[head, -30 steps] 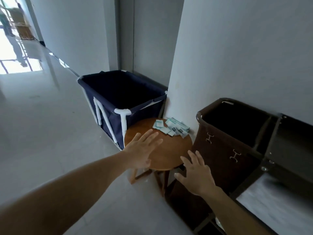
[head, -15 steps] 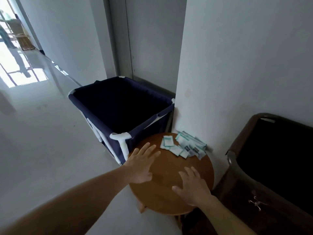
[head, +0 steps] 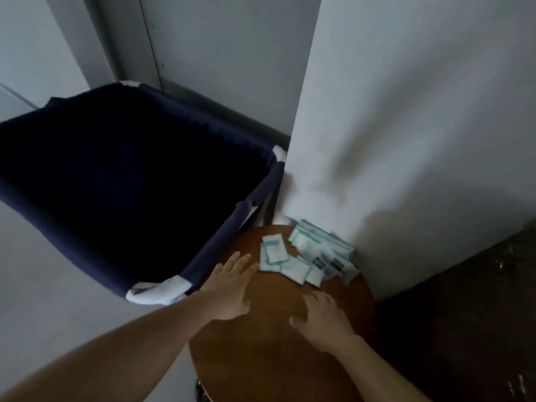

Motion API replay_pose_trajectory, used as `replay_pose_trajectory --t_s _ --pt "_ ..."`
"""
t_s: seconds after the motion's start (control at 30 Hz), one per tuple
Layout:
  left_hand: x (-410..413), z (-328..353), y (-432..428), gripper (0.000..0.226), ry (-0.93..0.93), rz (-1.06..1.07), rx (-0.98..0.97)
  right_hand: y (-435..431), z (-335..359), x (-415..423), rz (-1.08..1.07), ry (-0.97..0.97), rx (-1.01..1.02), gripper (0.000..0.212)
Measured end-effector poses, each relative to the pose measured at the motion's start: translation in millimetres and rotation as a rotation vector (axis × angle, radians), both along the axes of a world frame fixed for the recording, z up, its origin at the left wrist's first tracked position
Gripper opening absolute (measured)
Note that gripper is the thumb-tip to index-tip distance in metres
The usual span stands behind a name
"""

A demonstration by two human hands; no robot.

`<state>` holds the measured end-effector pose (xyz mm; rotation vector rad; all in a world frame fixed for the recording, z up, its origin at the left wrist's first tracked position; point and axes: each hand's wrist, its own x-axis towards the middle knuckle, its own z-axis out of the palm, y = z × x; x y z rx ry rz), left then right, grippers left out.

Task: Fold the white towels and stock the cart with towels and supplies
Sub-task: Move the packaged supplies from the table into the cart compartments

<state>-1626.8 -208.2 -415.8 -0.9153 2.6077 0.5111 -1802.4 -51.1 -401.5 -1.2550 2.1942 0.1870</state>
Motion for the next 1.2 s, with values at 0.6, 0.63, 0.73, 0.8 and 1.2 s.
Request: replay_pose_trajectory --t_s 0.6,0.63,0.73,0.8,1.2 --pt "-94 -158 -89 0.078 0.062 0.477 0.333 -191 -189 -87 -0.214 -0.05 -0.116 0.065" --pt "-98 -163 -92 0.078 0.085 0.518 0.345 -199 -196 -91 -0.235 -0.021 -0.147 0.067" --pt "-105 -174 -97 0.075 0.156 0.649 0.363 -217 -211 -98 -0.266 0.082 -0.188 0.073" --pt "-108 -177 -98 0.071 0.185 0.73 0.378 -225 -220 -99 -0.262 0.089 -0.176 0.078" --pt "-130 -178 -105 0.038 0.446 1.097 0.712 -204 -210 -90 -0.705 -0.796 -0.459 0.019"
